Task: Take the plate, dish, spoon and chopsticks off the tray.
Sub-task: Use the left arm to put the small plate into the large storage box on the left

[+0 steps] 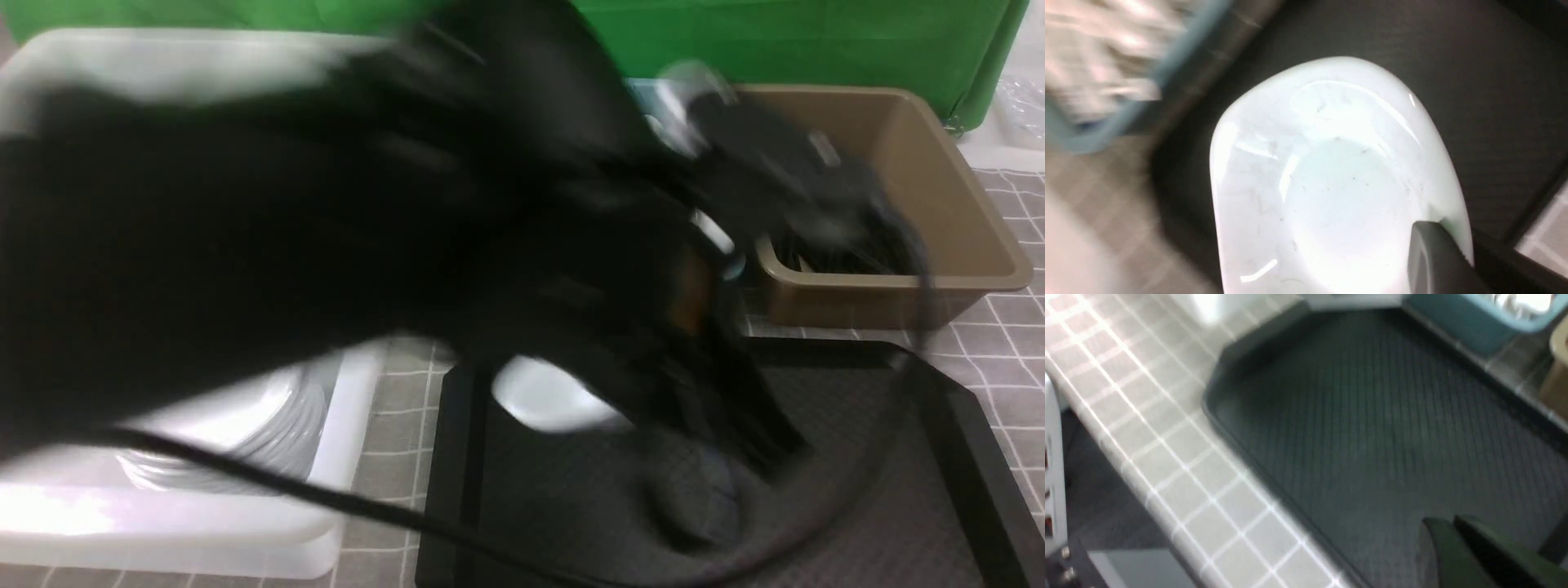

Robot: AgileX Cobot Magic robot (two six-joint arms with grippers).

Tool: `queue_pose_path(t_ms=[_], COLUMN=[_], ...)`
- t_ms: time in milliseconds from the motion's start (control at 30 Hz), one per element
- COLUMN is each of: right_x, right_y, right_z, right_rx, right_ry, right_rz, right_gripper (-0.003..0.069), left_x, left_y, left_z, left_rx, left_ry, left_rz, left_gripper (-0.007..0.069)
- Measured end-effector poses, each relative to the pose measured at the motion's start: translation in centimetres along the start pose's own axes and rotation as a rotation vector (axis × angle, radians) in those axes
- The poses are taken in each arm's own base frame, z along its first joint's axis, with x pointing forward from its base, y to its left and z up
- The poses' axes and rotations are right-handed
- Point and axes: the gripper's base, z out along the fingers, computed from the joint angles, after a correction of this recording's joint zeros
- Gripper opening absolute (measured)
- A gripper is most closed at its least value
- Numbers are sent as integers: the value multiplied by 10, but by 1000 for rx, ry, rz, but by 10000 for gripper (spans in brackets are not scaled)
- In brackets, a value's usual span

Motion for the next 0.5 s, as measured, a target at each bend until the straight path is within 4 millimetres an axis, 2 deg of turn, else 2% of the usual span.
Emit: queue_pose_path(t_ms=[33,100,133,233,267,333,367,400,433,500], right_x=[-2,-4,-7,-10,-12,-14,-15,-17,-17,-19], right_y=[0,1,1,2,2,3,3,4,4,4], right_z=[1,2,5,11,13,17,18,20,20,23], right_rx=[-2,-2,-2,-2,-4,-4,-5,-8,-9,-11], right_ry=[-15,-26,-24,-13,-8,-2,-2,-2,-3,-8], right_rz=[1,0,0,-3,-4,-5,-3,0,1,10], right_gripper=[80,80,80,80,81,83,83,83,84,87], left_x=[8,22,37,67,83,101,103,115,116,130], left_y=[16,32,44,67,77,96,95,111,113,128], left_z=[-19,-30,-36,-37,-30,-19,-17,-6,-5,14], left_rx=[-66,-137,-185,-270,-307,-361,-361,-387,-388,-372], left_ry=[-17,-7,8,52,90,114,122,132,132,142], left_rz=[-7,-20,-31,-61,-69,-101,-96,-122,-128,-126], left_gripper=[24,24,24,24,24,24,24,24,24,24])
